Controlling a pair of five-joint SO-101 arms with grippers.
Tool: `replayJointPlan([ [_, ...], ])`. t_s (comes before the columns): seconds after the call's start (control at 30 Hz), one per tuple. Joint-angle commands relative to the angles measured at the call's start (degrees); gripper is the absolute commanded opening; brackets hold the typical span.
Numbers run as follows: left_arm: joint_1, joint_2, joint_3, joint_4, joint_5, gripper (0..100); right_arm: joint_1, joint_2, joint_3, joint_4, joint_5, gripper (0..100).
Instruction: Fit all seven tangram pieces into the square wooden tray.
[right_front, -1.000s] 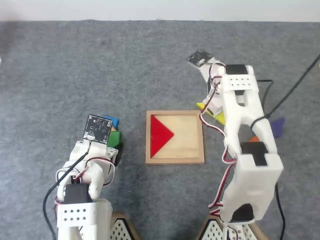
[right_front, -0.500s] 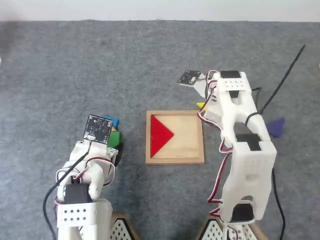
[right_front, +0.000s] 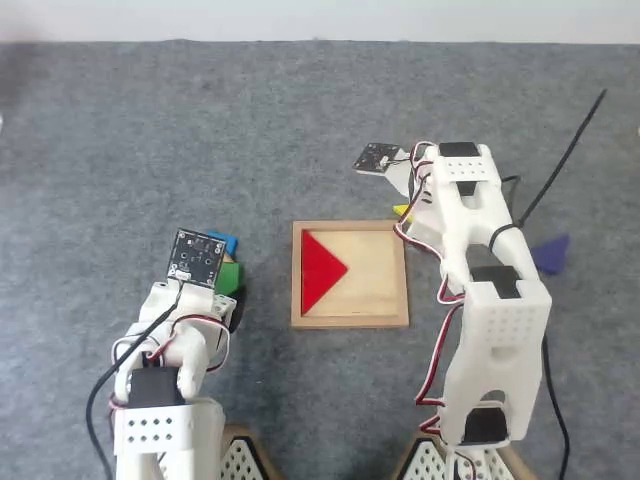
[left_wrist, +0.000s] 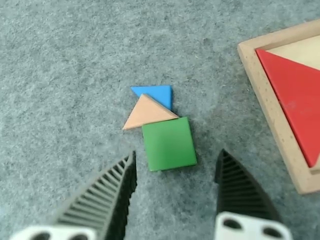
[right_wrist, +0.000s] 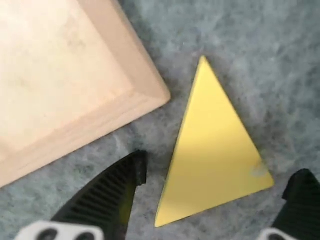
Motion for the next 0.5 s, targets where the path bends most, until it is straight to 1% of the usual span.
replayJointPlan([
  [0.0,0.18,0.18,-0.48,-1.23,0.62,25,-0.31,0.48,-2.02,-1.19,0.44,41.5],
  [0.07,0.18,0.18,-0.48,-1.23,0.62,25,-0.31,0.48,-2.02,-1.1,0.44,41.4],
  [0.13,0.18,0.18,-0.48,-1.23,0.62,25,-0.31,0.48,-2.02,-1.19,0.44,38.0],
  [0.37,0.18,0.18,-0.48,-1.23,0.62,25,-0.48,0.48,-2.02,-1.19,0.44,15.7],
  [0.4,0.18,0.18,-0.48,-1.23,0.62,25,-0.48,0.48,-2.02,-1.19,0.44,14.2],
  [0.47,0.18,0.18,-0.48,-1.23,0.62,25,-0.48,0.48,-2.02,-1.1,0.44,14.8],
])
